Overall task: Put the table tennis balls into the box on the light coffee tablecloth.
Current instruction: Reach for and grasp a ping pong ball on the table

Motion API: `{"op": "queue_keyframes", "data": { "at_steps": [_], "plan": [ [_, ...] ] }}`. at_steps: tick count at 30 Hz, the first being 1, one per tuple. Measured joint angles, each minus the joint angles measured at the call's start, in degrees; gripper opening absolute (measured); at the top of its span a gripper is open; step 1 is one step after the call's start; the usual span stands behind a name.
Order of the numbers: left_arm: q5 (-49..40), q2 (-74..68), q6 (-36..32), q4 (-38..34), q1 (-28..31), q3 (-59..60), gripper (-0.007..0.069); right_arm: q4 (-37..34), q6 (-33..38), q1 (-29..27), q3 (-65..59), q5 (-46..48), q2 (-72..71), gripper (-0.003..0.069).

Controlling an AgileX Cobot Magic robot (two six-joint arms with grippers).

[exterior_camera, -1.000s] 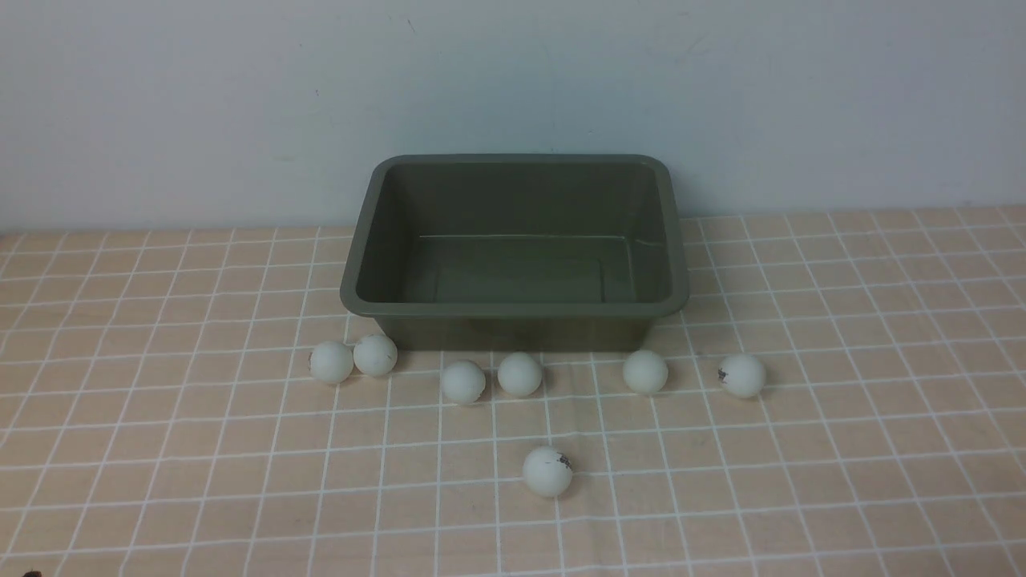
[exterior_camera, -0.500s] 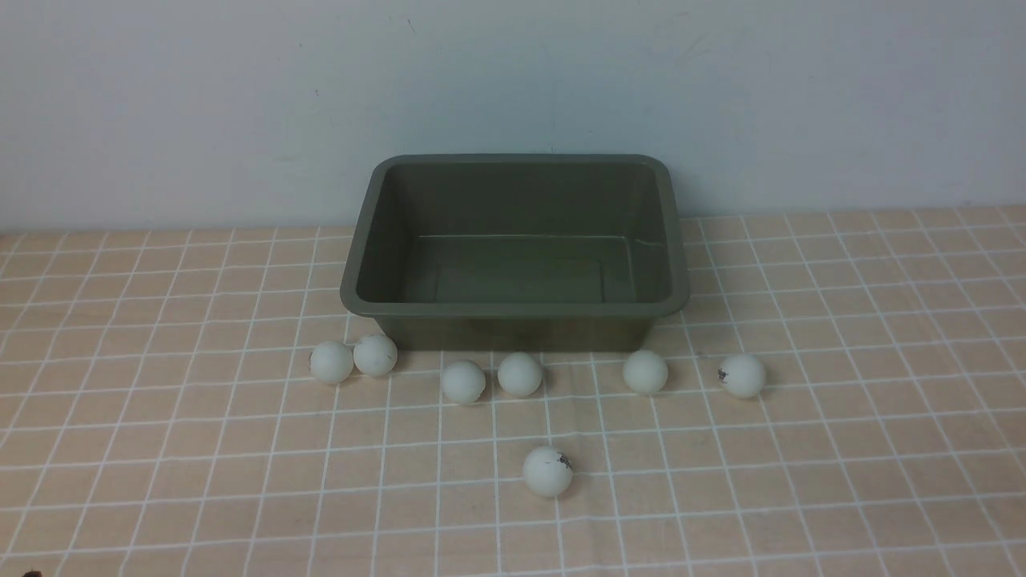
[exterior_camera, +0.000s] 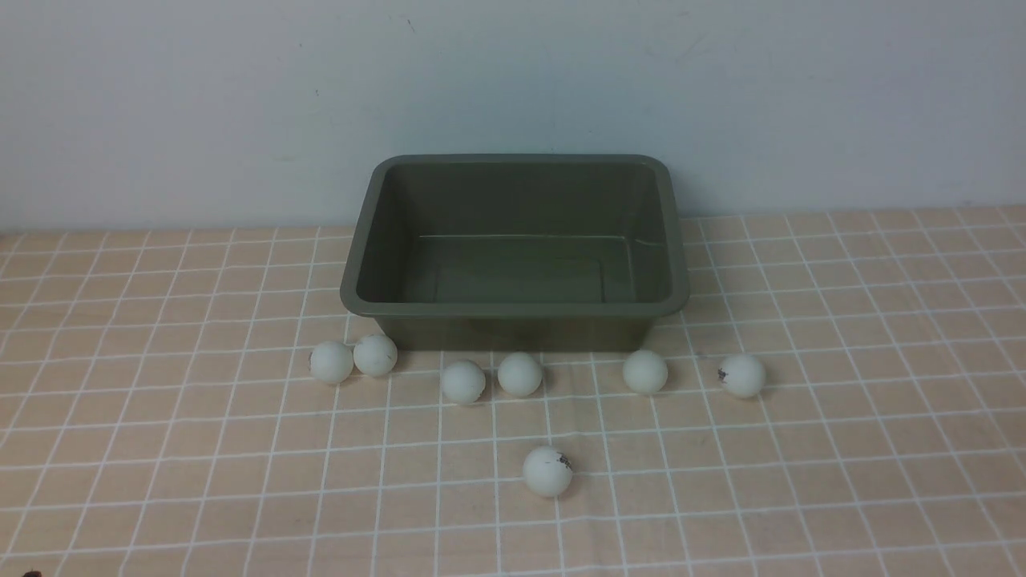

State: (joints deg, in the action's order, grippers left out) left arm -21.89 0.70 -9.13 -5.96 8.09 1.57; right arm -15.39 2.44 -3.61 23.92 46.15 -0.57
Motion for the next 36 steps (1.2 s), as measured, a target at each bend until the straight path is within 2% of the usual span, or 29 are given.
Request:
{"op": "queue_keyframes", "data": {
  "at_steps": [20, 24, 27, 36],
  "plan": [
    [0.98, 0.0, 0.0, -0.86, 0.0, 0.06, 0.0172, -1.47, 0.0, 0.0, 0.0, -0.43, 0.0, 0.0181],
    [8.6, 0.0, 3.82, -11.6, 0.0, 0.17, 0.0172, -1.47, 0.0, 0.0, 0.0, -0.43, 0.0, 0.0181],
    [11.07, 0.0, 4.93, -17.56, 0.0, 0.17, 0.0172, -1.47, 0.0, 0.0, 0.0, -0.43, 0.0, 0.0181],
    [13.36, 0.0, 5.11, -27.2, 0.0, 0.17, 0.0172, -1.52, 0.0, 0.0, 0.0, -0.21, 0.0, 0.0181]
  ]
}}
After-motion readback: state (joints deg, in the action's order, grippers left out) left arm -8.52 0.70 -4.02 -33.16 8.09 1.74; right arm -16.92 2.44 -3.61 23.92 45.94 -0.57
